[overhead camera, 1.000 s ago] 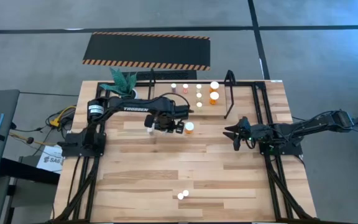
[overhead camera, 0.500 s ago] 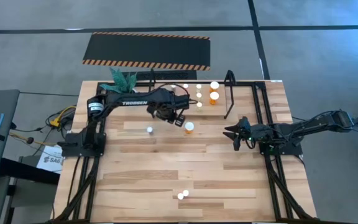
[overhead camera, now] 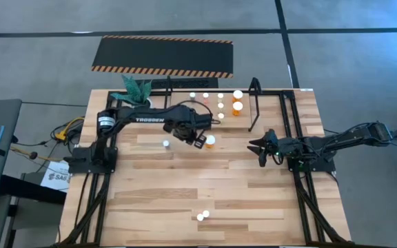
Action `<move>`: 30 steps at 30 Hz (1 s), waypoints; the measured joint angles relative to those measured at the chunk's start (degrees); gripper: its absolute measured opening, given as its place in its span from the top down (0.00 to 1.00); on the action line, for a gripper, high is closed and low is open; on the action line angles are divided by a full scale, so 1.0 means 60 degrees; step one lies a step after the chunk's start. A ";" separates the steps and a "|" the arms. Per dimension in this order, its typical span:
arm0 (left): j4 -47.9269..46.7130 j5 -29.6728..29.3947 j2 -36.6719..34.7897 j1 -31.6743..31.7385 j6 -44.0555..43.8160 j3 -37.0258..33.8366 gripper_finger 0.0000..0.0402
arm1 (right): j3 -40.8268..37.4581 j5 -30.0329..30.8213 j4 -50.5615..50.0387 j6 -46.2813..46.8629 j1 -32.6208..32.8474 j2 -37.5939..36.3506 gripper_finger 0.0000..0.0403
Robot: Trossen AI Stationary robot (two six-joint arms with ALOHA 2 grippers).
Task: Pick and place medicine bottles onto shelf by color
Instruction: Put the blue pill bottle on the shelf
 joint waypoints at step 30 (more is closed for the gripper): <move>0.0118 0.1715 0.1461 -0.0527 -0.1018 0.0010 0.76 | 0.0000 0.0000 -0.0011 0.0000 0.0001 0.0002 0.60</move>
